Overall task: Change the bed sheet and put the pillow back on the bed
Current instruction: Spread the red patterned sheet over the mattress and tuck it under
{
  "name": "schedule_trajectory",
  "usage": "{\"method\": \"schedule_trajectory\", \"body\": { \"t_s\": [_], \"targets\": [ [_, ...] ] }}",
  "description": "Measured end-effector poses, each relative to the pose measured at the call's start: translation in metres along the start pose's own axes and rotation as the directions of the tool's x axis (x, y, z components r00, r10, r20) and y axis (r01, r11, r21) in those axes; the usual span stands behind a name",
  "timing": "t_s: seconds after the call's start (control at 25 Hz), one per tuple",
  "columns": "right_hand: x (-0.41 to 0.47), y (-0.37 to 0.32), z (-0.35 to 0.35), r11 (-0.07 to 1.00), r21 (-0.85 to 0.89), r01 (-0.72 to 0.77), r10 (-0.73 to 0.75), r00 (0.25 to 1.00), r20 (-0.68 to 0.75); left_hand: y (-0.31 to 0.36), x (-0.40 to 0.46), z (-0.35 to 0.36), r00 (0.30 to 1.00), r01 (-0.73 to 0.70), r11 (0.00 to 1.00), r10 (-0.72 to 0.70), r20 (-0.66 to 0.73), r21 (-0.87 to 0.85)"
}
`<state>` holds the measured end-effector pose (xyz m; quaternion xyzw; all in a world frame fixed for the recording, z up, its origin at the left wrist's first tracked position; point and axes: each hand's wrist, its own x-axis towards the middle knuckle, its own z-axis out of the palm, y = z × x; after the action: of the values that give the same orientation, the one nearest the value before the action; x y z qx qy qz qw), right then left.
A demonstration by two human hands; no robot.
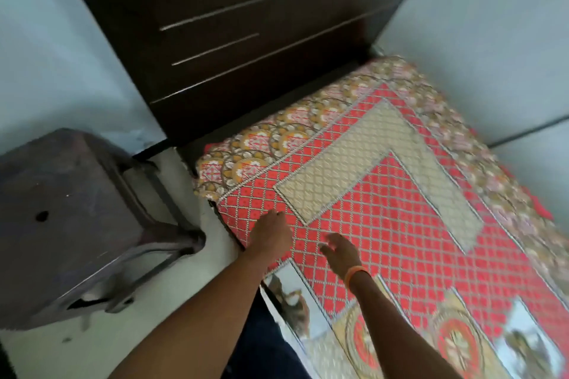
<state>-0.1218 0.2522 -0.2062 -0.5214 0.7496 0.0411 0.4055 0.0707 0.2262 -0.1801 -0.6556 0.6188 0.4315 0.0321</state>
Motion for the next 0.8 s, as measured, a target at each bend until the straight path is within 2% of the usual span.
{"method": "schedule_trajectory", "body": {
  "t_s": [0.12, 0.28, 0.4, 0.56, 0.72, 0.8],
  "targets": [
    [-0.096, 0.055, -0.026, 0.934, 0.354, -0.055, 0.127, 0.975, -0.184, 0.063, -0.075, 0.036, 0.995, -0.096, 0.994, 0.095, -0.027, -0.056],
    [-0.207, 0.164, -0.038, 0.824, 0.537, -0.181, 0.361, 0.898, -0.252, 0.133, -0.166, 0.112, 0.979, -0.201, 0.978, 0.198, 0.054, 0.048],
    [-0.273, 0.245, -0.049, 0.750, 0.632, -0.196, 0.477, 0.822, -0.311, 0.188, -0.213, 0.172, 0.939, -0.341, 0.932, 0.331, 0.090, 0.127],
    [-0.352, 0.391, -0.058, 0.621, 0.769, -0.151, 0.577, 0.752, -0.318, 0.284, -0.267, 0.270, 0.870, -0.493, 0.844, 0.482, 0.105, 0.210],
    [-0.433, 0.551, -0.054, 0.503, 0.853, -0.141, 0.641, 0.722, -0.259, 0.359, -0.330, 0.402, 0.850, -0.526, 0.807, 0.499, 0.166, 0.269],
    [-0.488, 0.630, -0.055, 0.425, 0.893, -0.146, 0.703, 0.675, -0.224, 0.399, -0.377, 0.482, 0.813, -0.582, 0.752, 0.526, 0.249, 0.310]
  ]
}}
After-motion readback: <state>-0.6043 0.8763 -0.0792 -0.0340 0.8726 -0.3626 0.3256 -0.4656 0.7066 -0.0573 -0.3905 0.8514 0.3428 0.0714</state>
